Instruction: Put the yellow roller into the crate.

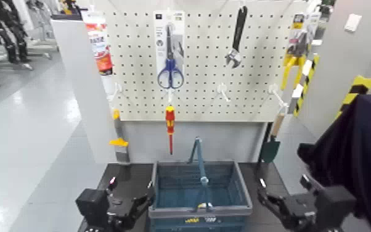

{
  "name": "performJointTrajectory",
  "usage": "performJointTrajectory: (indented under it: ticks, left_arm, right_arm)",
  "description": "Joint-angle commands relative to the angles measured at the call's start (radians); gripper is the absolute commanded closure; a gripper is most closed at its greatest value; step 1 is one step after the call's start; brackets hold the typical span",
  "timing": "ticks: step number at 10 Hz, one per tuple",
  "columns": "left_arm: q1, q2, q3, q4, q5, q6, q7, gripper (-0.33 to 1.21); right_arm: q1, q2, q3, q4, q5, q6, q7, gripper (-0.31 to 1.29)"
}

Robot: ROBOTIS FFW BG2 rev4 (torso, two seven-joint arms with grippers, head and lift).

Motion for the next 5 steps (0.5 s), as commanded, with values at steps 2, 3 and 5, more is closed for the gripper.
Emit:
performJointTrajectory:
  ticks: [2,3,5]
  left_arm:
    - [0.007,-0.002,0.006,-0.006,-0.003,0.003,0.0,0.11]
    - [0.009,0.0,0.008,-0.01,-0.003,0.005,0.0,0.11]
    - [0.01,-0.002,0.008,-0.014,-0.005,0.007,0.0,0.11]
  right_arm:
    - [0.105,0.049,-0.006,-0.004,0.038,-0.041,0.003,0.03]
    - [0.119,0.054,-0.004,0.005,0.038,-0.051,0.004,0.05]
    - [0.128,0.059,0.001,0.029,0.033,-0.077,0.004,0.07]
